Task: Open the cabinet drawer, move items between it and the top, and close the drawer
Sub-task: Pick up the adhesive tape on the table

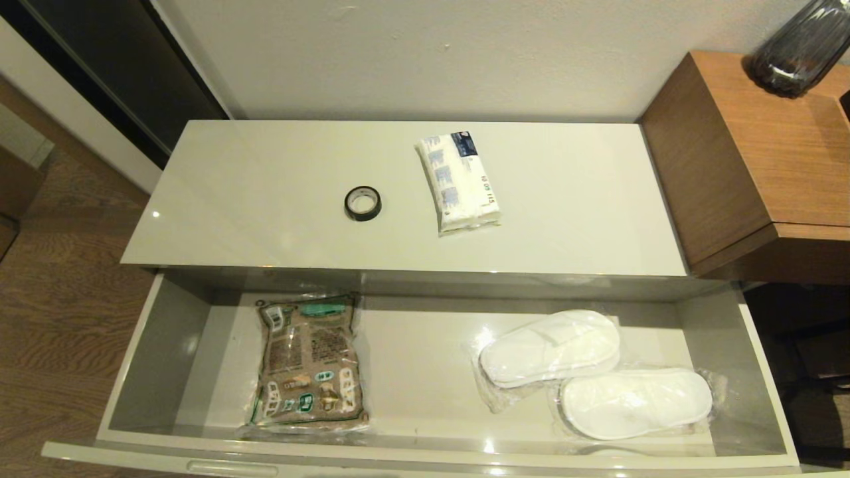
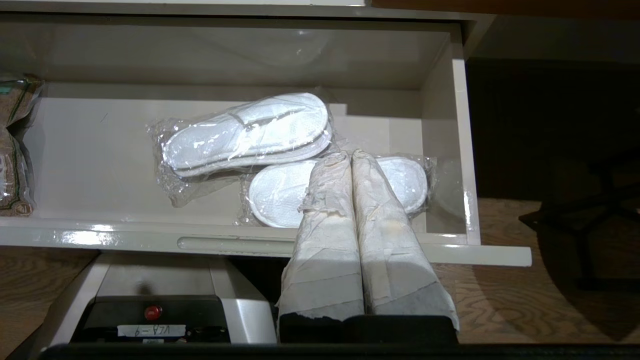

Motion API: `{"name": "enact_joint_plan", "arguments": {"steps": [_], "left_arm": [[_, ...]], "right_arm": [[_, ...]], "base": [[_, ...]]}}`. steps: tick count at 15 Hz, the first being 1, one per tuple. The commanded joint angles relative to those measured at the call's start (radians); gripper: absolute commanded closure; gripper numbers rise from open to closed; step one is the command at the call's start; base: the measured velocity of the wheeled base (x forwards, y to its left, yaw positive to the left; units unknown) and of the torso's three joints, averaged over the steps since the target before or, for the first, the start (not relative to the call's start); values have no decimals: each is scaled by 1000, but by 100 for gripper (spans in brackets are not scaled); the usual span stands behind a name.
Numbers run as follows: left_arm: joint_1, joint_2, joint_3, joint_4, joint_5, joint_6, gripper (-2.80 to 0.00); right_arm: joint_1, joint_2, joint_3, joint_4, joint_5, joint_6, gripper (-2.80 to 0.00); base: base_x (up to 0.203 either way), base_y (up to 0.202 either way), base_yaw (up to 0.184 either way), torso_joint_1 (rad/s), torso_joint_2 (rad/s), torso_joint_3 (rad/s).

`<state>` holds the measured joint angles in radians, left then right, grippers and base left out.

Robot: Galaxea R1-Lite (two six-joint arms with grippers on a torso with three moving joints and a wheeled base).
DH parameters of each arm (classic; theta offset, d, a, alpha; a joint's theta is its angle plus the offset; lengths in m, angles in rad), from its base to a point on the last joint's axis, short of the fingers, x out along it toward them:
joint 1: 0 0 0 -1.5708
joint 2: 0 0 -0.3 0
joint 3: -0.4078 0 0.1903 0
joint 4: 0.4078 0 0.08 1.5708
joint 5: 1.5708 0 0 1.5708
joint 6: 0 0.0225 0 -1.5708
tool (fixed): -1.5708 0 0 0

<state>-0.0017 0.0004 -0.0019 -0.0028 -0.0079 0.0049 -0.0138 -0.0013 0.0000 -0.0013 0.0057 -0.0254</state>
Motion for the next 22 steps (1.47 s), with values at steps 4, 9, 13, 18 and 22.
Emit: {"name": "enact_joint_plan", "arguments": {"steps": [4, 9, 13, 18, 22], "left_arm": [[0, 34, -96, 47, -3, 15, 0], [-1, 370, -575, 472, -48, -75, 0], [-1, 852, -867, 629, -141, -98, 0], [-3, 1440, -1306, 664, -308, -103, 0], [-11, 1733, -1589, 581, -409, -104, 0]], "right_arm": [[0, 1, 0, 0, 0, -1, 0], [0, 1, 0, 0, 0, 1, 0], [0, 1, 0, 0, 0, -1, 0], [0, 1, 0, 0, 0, -1, 0], [0, 1, 0, 0, 0, 1, 0]], "base": [[0, 0, 0, 0, 0, 0], [0, 0, 0, 0, 0, 0], [0, 0, 0, 0, 0, 0], [0, 0, 0, 0, 0, 0], [0, 0, 0, 0, 0, 0]]}}
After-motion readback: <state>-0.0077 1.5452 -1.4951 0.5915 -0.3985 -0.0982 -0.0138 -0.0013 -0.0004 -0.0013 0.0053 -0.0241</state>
